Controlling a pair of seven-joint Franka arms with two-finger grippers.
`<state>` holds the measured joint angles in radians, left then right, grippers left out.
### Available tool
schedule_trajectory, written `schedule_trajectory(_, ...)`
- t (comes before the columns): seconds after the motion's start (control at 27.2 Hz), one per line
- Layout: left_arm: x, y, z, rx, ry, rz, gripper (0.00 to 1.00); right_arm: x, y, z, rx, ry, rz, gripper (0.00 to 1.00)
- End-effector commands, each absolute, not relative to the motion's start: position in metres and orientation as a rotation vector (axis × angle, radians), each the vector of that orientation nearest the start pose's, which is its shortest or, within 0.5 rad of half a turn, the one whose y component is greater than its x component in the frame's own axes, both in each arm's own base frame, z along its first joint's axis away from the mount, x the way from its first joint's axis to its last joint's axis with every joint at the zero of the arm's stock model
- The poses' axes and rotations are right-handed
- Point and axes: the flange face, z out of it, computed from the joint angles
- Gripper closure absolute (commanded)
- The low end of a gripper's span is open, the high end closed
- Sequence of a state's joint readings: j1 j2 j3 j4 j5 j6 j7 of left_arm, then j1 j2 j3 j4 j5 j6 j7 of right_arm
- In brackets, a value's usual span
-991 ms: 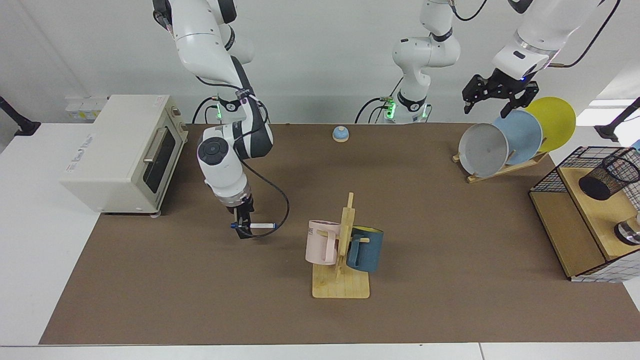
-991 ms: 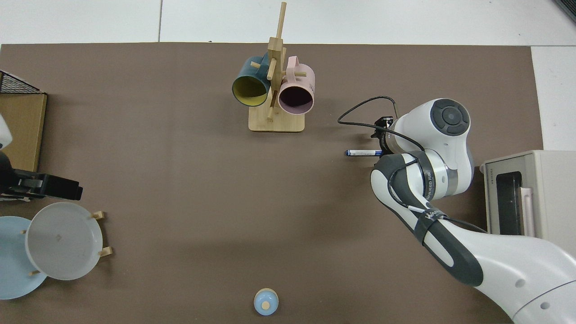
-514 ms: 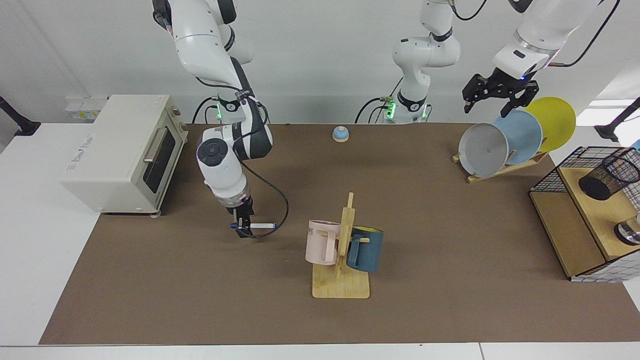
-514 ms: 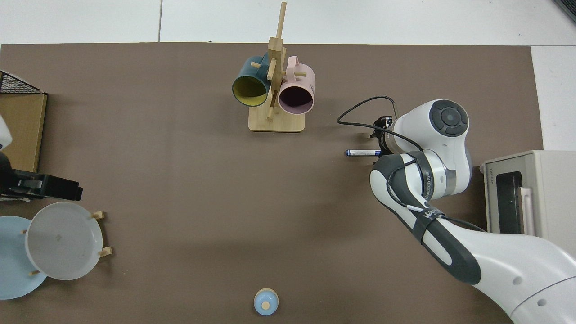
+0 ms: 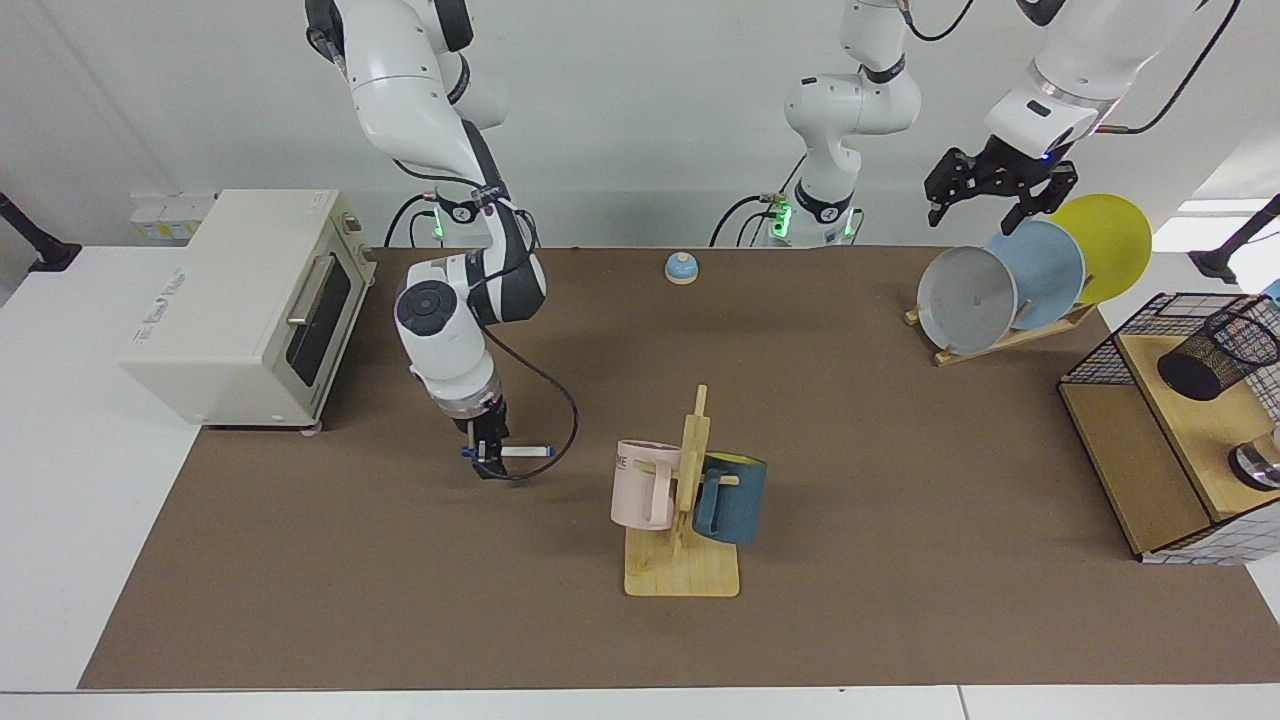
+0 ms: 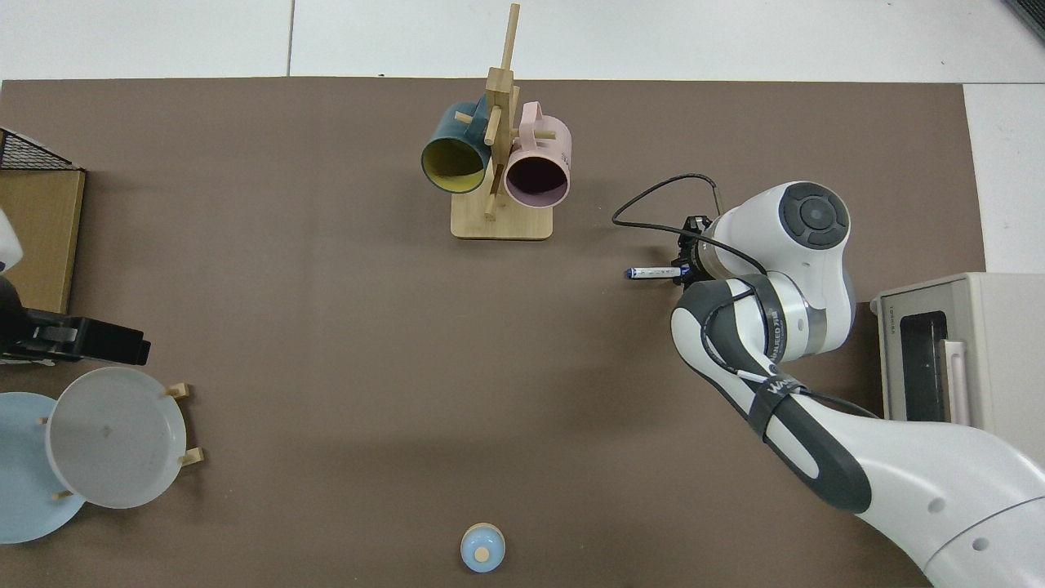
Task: Put markers into pen holder
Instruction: 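Lower the right gripper and close it on the marker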
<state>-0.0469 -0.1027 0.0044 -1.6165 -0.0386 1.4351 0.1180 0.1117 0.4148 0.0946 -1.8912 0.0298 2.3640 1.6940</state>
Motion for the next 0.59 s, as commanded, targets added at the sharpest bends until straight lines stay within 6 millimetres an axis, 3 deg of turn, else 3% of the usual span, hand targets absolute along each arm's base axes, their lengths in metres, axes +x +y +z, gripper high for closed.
schedule_trajectory(0.0,0.498,-0.036,0.649,-3.184,0.286,0.127,0.00,0.625,0.118,0.290,-2.204,2.093,0.014,0.83)
schedule_trajectory(0.18,0.498,-0.037,0.649,-3.185,0.284,0.130,0.00,0.625,0.117,0.291,-2.209,2.094,0.012,0.91)
schedule_trajectory(0.37,0.498,-0.036,0.649,-3.186,0.281,0.128,0.00,0.625,0.118,0.305,-2.214,2.095,0.015,0.98)
schedule_trajectory(0.48,0.497,-0.035,0.649,-3.186,0.279,0.132,0.00,0.623,0.118,0.331,-2.224,2.094,0.018,1.00)
schedule_trajectory(0.55,0.497,-0.035,0.650,-3.186,0.282,0.135,0.00,0.620,0.118,0.359,-2.225,2.092,0.016,1.00)
